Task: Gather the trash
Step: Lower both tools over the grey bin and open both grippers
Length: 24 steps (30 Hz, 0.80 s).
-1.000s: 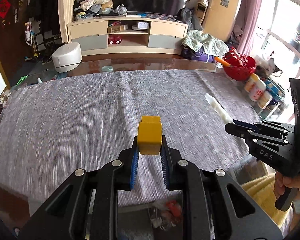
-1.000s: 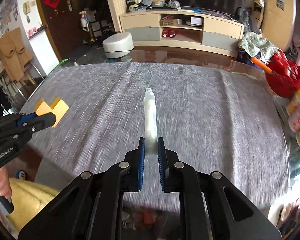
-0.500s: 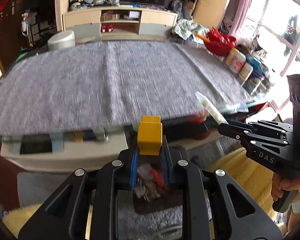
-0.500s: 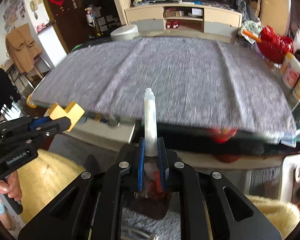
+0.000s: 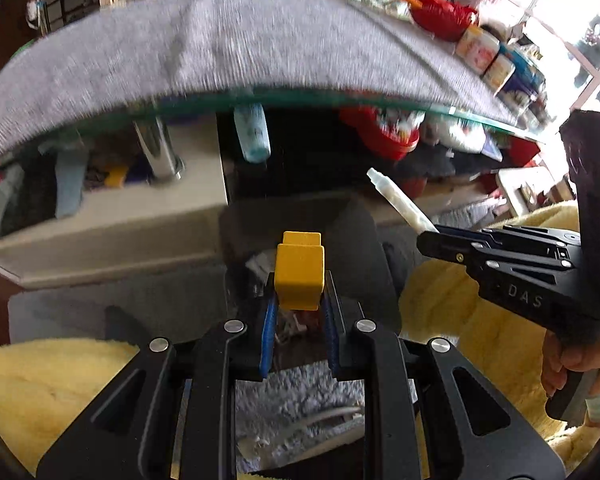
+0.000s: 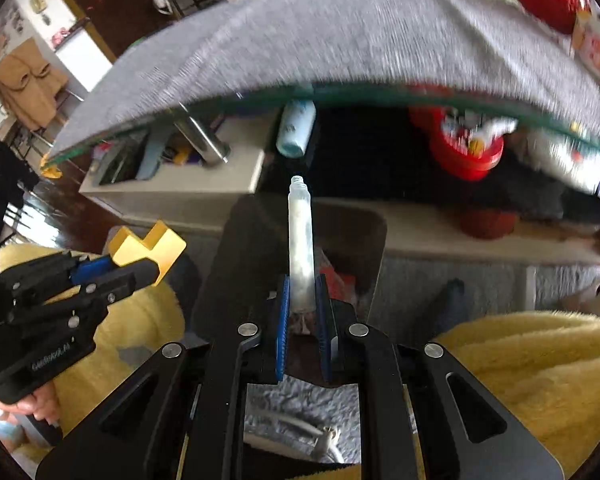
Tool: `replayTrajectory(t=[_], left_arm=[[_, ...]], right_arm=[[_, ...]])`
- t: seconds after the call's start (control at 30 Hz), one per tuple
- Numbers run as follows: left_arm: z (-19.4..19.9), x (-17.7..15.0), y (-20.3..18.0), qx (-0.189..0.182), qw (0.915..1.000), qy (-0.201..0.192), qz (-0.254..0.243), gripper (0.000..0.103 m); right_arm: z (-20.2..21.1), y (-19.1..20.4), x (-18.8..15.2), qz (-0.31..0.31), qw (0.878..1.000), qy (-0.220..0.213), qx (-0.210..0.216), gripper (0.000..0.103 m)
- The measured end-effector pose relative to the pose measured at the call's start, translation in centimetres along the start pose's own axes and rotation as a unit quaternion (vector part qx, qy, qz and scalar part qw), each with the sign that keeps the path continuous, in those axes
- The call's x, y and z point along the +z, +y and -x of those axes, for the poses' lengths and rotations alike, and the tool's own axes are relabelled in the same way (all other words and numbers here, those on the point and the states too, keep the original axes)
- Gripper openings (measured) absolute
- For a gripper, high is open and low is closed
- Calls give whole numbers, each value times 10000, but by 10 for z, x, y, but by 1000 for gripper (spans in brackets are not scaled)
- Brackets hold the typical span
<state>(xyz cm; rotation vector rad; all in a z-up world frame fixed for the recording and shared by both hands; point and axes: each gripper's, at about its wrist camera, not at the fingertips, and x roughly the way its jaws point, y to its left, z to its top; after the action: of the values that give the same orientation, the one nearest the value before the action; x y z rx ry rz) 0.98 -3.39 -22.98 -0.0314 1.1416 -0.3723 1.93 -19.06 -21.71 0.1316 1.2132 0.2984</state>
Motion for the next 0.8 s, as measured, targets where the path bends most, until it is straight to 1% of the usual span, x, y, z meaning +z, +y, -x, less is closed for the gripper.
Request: replayTrajectory(t=[0.1,0.27,0.4,0.5,0.53,0.6,0.63,0.67,0.7,0.73,0.77,0.8], left_arm=[[-19,-2,2,-34,9997,242,12,19],[-48,-5,4,-166,9980,604,27,19],[-60,-5,7,-215,9972,717,86,19],[-65,-2,10,-214,9971,719,157,19],[-66,-1,11,-218,9970,725,164,21],[-67,0,12,-206,9970,724,191,31],[-67,1,13,-175,9971,715,201,39],[-66,2,14,-133,9973,698,203,44],[-64,3,15,-69,9976,661,207,46],[-62,4,17,-16,9979,620,210,51],[-59,5,18,25,9981,584,216,55],[-55,8,21,94,9983,520,235,59]], right_arm=[[-20,-6,-3,-174,9996,234,32,14],[-43,-11,0,-267,9983,516,72,14],[-54,-11,6,-298,9976,619,66,15],[-58,-13,12,-292,9978,602,-6,16],[-59,-13,14,-282,9978,596,-27,16],[-60,-14,17,-279,9980,545,-133,16],[-59,-16,19,-297,9981,484,-243,18],[-58,-17,20,-319,9981,434,-299,33],[-57,-19,21,-337,9981,375,-344,59],[-53,-21,22,-342,9981,261,-445,69],[-49,-22,23,-331,9978,145,-553,77],[-45,-23,24,-327,9975,61,-624,79]])
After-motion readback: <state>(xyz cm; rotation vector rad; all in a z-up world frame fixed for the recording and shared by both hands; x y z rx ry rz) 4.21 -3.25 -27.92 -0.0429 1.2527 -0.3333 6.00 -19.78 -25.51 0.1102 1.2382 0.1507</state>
